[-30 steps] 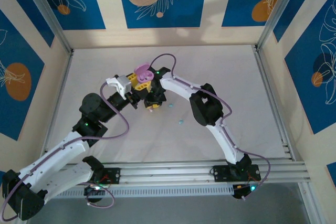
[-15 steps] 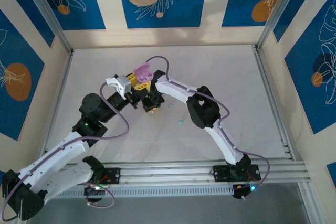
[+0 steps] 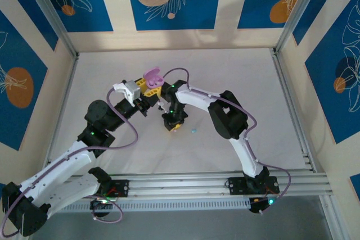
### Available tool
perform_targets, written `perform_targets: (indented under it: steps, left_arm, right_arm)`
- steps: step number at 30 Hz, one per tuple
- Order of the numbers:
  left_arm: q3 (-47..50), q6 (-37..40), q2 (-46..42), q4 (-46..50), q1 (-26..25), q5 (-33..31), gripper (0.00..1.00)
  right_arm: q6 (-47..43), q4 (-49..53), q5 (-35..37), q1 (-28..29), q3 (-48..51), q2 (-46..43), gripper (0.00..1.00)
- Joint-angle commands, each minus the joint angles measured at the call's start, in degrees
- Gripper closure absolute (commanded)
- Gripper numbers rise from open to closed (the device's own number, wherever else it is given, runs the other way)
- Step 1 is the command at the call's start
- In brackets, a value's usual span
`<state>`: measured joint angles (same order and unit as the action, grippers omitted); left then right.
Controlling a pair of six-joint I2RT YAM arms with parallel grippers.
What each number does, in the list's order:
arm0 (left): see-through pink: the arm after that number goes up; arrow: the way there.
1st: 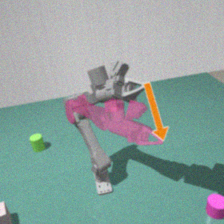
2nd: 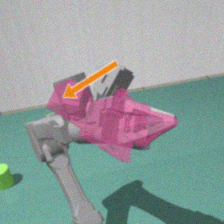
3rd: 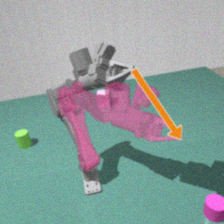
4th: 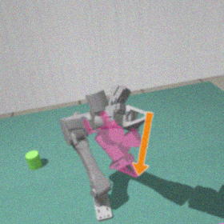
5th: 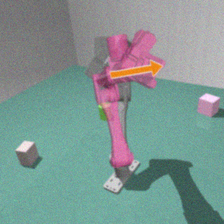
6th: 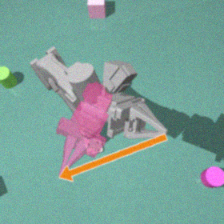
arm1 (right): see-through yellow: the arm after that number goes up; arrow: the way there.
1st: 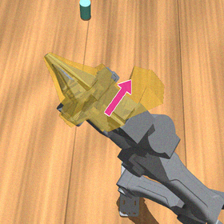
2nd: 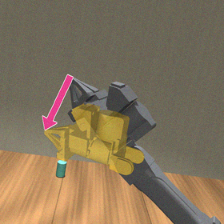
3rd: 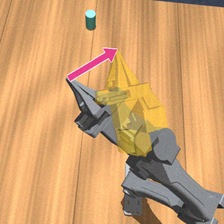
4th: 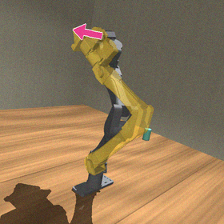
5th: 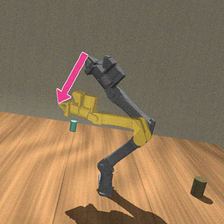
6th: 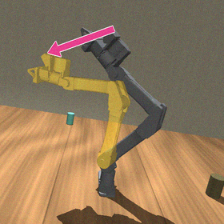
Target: Insert the wireless bluetooth earbuds into the charging case
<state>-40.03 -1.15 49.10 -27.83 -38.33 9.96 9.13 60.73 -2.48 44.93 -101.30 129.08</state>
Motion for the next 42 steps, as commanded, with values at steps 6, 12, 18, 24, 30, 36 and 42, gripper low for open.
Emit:
perform_targets:
  steps: [6,12,18,24,30,36,42]
  left_arm:
    - [-1.17,-0.77,-0.15,-2.56,-0.5,-0.2,0.65]
    - [-1.02,-0.79,-0.06,-2.82,-0.51,-0.24,0.65]
    - [-0.93,-0.94,-0.06,-3.1,-0.44,-0.29,0.65]
    - [-1.19,-0.99,0.27,-3.26,-0.48,0.02,0.65]
    - [-0.86,-1.34,0.2,-3.57,-0.5,0.06,0.65]
    - [-0.79,-1.45,0.14,-3.65,-0.44,-0.06,0.65]
    - [-0.88,-1.16,-0.06,-3.23,-0.48,-0.38,0.65]
  right_arm:
    - [1.04,2.98,5.43,1.07,-2.33,0.39,0.69]
    - [9.84,4.55,9.8,1.82,-3.07,0.49,0.66]
    - [14.5,4.57,11.6,4.15,-2.75,0.32,0.67]
    - [14.39,5.36,18.52,6.13,-3.55,0.87,0.68]
    - [13.24,4.45,21.66,6.21,-3.29,0.78,0.67]
    - [14.08,3.34,18.2,5.28,-4.29,1.34,0.65]
    - [16.08,2.0,12.28,4.62,-3.38,1.1,0.69]
